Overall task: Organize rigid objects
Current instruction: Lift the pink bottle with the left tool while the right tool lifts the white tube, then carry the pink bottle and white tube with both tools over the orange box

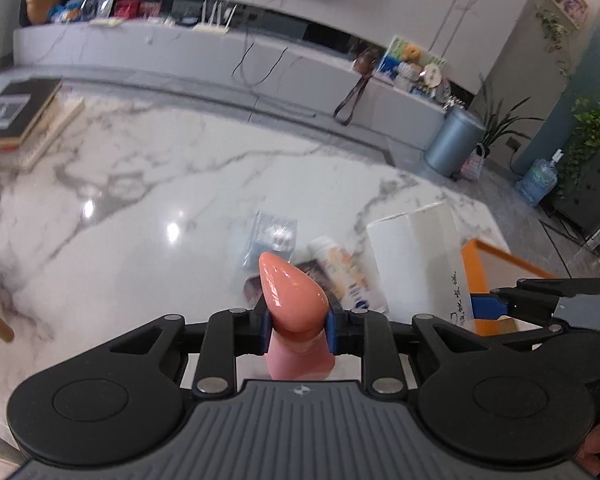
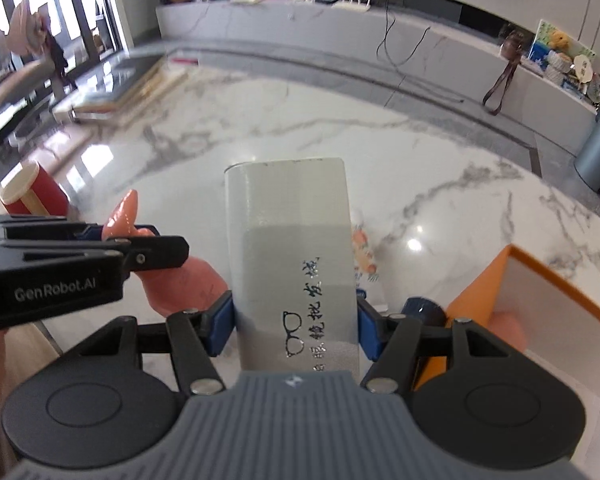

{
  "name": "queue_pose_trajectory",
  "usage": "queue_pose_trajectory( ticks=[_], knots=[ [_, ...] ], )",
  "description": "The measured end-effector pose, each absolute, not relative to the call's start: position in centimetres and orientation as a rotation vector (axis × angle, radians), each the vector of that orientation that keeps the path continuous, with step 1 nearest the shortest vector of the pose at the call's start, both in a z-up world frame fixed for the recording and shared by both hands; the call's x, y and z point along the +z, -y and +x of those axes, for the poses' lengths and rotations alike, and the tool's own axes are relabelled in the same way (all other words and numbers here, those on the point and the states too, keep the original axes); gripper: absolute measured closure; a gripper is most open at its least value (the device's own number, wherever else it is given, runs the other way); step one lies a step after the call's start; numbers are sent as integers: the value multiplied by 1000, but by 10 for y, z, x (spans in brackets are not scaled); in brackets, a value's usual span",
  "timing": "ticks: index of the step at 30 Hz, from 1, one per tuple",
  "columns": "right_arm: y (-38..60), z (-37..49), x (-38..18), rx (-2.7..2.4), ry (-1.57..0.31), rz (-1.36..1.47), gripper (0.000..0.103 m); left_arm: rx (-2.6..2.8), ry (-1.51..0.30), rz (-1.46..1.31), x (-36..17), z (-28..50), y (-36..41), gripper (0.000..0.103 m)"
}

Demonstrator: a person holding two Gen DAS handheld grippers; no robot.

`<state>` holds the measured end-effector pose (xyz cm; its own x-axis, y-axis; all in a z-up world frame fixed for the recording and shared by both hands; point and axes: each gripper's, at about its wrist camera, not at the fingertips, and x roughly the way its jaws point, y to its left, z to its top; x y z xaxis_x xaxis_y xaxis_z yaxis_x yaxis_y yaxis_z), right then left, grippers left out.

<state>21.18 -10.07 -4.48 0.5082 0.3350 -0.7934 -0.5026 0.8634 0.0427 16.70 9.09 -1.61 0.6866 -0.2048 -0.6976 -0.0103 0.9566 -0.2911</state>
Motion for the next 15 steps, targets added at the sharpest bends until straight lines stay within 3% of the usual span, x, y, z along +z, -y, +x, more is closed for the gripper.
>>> queue_pose_trajectory(
  ticks=[15],
  knots=[
    [209, 184, 32, 330, -803, -195, 42, -346, -685, -190, 47, 163, 8, 75]
  ],
)
